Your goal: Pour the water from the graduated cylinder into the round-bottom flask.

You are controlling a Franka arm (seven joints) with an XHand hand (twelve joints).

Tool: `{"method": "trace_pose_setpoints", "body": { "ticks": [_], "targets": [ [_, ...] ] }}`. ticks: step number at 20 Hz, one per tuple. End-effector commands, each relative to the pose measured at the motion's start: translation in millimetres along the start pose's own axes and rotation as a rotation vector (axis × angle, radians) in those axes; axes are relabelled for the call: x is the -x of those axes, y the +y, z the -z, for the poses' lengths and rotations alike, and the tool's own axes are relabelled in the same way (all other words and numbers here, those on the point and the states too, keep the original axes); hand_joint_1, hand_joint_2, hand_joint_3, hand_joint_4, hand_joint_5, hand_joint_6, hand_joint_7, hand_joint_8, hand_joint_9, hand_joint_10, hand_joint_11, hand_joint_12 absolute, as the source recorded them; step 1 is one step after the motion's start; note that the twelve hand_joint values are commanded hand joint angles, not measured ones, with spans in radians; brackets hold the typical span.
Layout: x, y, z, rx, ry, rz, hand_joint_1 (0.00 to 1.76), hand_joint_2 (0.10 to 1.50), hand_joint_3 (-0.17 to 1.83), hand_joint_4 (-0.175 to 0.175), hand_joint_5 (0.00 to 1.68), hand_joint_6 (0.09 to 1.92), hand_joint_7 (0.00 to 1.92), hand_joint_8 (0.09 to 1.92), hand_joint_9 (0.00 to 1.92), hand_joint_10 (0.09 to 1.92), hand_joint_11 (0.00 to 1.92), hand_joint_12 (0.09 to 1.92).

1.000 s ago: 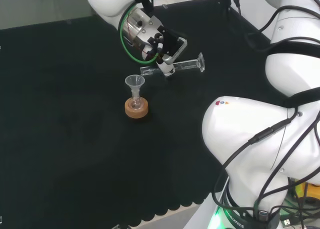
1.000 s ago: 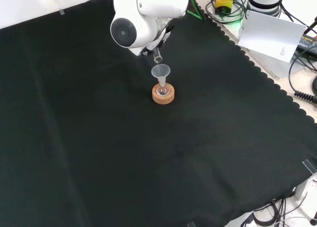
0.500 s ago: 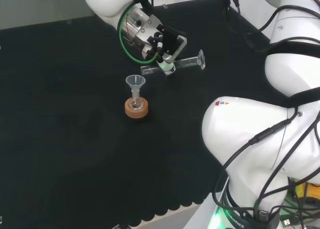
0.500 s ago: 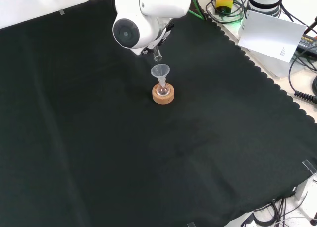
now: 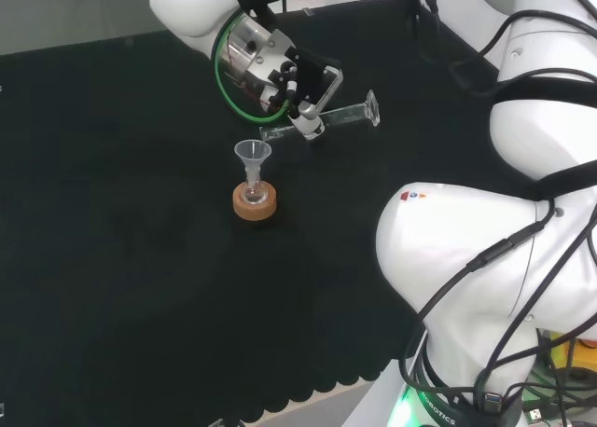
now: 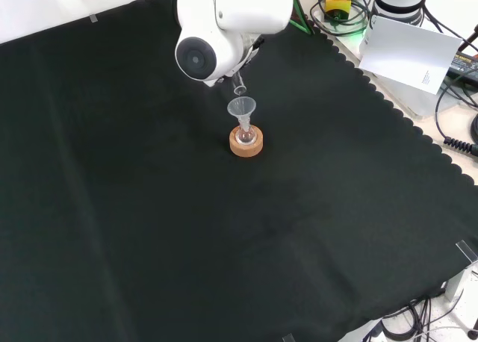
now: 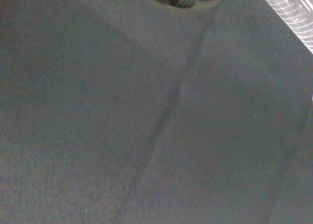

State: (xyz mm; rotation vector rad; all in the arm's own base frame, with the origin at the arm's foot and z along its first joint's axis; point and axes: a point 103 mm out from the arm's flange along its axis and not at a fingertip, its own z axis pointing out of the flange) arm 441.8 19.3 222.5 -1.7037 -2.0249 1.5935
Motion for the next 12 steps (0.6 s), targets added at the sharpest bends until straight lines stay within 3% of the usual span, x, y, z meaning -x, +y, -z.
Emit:
{"method": "trace_pose_setpoints", "body": {
  "ticks": [1, 7, 12],
  "targets": [
    [-2.5, -1.6, 2.1, -0.001, -0.022, -0.012, 1.40, 1.02, 0.00, -0.095, 1.09, 0.86, 1.14, 0.76, 1.27, 0.53, 1.14, 0.77],
    [6.2, -1.4, -1.6, 0.007, -0.032, -0.011, 1.40, 1.02, 0.00, -0.095, 1.09, 0.86, 1.14, 0.76, 1.26, 0.53, 1.14, 0.77],
    [-3.0, 0.1, 3.7, 0.010, -0.052, -0.018, 1.40, 1.02, 0.00, -0.095, 1.09, 0.86, 1.14, 0.76, 1.26, 0.54, 1.14, 0.77]
  ]
}}
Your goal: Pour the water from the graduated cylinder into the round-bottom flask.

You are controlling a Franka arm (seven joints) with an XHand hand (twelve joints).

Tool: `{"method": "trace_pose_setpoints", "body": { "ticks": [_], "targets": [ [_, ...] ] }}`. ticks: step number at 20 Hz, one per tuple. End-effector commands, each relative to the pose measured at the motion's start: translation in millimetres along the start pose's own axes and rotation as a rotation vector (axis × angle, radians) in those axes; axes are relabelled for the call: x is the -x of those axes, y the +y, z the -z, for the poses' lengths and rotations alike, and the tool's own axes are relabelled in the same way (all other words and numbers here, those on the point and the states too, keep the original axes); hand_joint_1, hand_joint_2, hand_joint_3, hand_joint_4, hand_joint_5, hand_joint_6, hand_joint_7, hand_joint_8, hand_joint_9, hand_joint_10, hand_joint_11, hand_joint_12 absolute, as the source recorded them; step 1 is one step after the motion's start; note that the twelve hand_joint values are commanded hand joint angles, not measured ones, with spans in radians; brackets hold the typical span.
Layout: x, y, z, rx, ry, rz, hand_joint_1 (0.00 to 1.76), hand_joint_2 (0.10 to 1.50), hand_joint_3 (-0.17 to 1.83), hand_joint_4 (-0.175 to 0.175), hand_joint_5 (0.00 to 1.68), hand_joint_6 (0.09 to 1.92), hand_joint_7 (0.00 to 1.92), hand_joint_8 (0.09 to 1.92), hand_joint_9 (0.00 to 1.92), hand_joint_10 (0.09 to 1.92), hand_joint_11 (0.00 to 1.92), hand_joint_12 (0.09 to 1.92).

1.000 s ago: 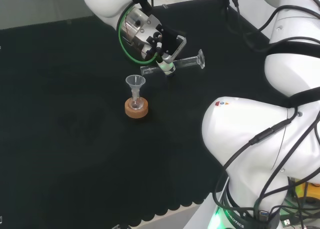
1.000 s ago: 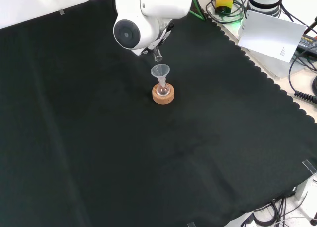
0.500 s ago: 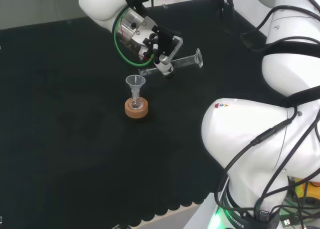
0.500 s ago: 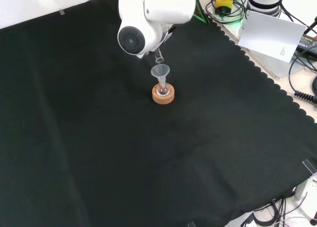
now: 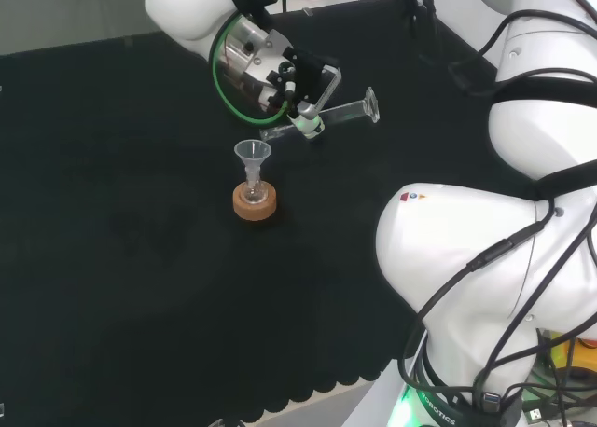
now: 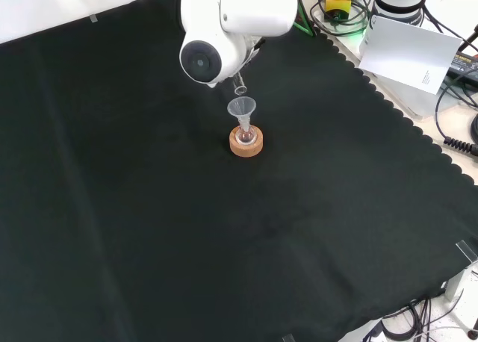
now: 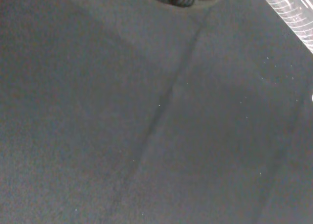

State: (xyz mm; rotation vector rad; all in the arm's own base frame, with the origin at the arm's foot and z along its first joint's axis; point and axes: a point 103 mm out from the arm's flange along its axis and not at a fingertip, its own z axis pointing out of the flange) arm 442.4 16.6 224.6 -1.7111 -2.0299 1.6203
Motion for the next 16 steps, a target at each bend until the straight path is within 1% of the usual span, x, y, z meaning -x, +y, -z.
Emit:
{"method": "trace_pose_setpoints", "body": {
  "ticks": [1, 4, 8, 10, 11, 12, 16],
  "targets": [
    [-9.6, 0.4, 6.4, 0.012, -0.030, -0.004, 1.40, 1.02, 0.00, -0.095, 1.09, 0.86, 1.14, 0.76, 1.26, 0.54, 1.14, 0.77],
    [-15.8, 0.4, 11.5, 0.038, 0.006, 0.014, 1.40, 1.02, 0.00, -0.095, 1.09, 0.86, 1.14, 0.76, 1.26, 0.54, 1.14, 0.77],
    [-8.4, 0.5, 5.8, 0.096, 0.071, 0.042, 1.40, 1.02, 0.00, -0.095, 1.09, 0.86, 1.14, 0.76, 1.26, 0.54, 1.14, 0.77],
    [-6.7, 0.1, 4.2, 0.111, 0.082, 0.039, 1.40, 1.02, 0.00, -0.095, 1.09, 0.86, 1.14, 0.76, 1.26, 0.54, 1.14, 0.77],
    [-6.2, 0.0, 3.8, 0.121, 0.098, 0.040, 1.40, 1.02, 0.00, -0.095, 1.09, 0.86, 1.14, 0.76, 1.26, 0.54, 1.14, 0.77],
    [-8.4, -0.2, 5.7, 0.139, 0.125, 0.044, 1.40, 1.02, 0.00, -0.095, 1.09, 0.86, 1.14, 0.76, 1.26, 0.54, 1.14, 0.77],
    [0.0, 1.8, -2.1, 0.234, 0.272, 0.076, 1.39, 1.02, 0.00, -0.095, 1.09, 0.86, 1.14, 0.76, 1.26, 0.54, 1.14, 0.77]
  ]
}}
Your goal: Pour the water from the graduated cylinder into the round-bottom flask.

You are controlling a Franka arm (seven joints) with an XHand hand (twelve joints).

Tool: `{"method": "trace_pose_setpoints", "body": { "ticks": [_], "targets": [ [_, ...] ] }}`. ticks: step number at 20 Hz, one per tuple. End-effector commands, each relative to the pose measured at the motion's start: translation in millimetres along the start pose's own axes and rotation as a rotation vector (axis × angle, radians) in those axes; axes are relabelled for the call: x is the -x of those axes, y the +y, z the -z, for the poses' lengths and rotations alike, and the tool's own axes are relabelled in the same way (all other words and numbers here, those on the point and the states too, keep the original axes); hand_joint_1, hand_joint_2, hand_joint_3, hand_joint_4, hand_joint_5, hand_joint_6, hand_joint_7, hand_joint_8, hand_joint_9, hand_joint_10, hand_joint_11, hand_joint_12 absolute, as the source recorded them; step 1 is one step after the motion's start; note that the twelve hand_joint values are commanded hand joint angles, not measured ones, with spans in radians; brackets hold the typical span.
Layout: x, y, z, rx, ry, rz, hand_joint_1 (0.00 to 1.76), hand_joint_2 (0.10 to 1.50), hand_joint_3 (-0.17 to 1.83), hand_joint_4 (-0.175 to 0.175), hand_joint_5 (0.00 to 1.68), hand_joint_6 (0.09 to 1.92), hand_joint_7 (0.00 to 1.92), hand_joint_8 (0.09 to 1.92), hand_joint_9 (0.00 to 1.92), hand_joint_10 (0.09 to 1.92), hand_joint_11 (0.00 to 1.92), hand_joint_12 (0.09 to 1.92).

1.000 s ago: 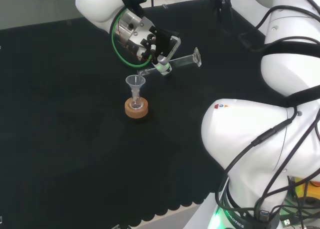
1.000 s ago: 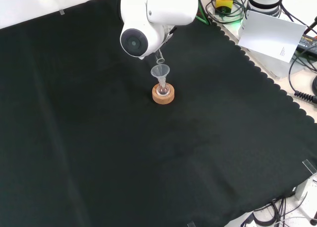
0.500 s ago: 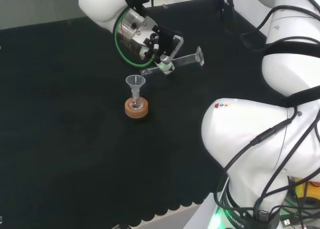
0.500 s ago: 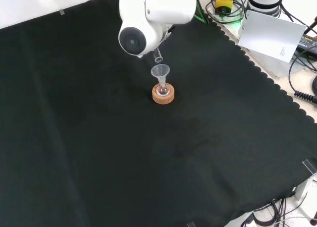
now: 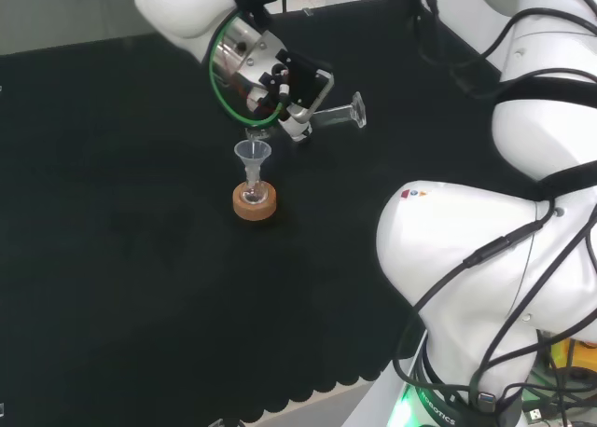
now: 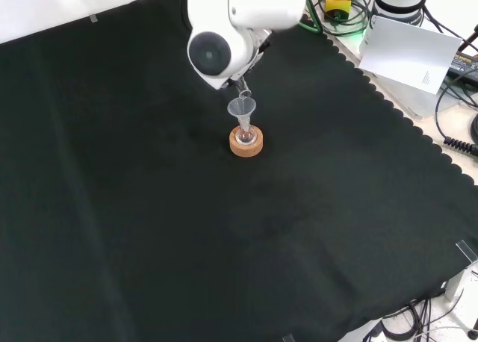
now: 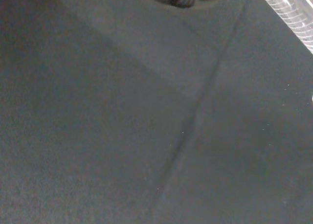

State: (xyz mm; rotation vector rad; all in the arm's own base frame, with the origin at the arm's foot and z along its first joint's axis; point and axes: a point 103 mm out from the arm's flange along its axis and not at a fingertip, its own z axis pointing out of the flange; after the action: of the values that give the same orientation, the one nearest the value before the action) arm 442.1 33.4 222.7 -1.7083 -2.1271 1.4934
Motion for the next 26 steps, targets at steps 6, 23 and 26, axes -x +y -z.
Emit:
{"method": "trace_pose_setpoints", "body": {
  "ticks": [6, 23, 26],
  "targets": [
    [42.4, 5.0, -35.0, 0.291, 0.409, 0.045, 1.39, 1.02, 0.00, -0.095, 1.08, 0.87, 1.14, 0.77, 1.24, 0.56, 1.13, 0.77],
    [66.5, 39.9, -48.1, 0.611, 0.781, 0.078, 1.39, 1.02, 0.00, -0.094, 1.08, 0.89, 1.13, 0.79, 1.23, 0.59, 1.13, 0.77],
    [73.1, 48.3, -53.9, 0.672, 0.847, 0.076, 1.39, 1.02, 0.00, -0.094, 1.08, 0.89, 1.13, 0.79, 1.23, 0.59, 1.13, 0.77]
  ]
}}
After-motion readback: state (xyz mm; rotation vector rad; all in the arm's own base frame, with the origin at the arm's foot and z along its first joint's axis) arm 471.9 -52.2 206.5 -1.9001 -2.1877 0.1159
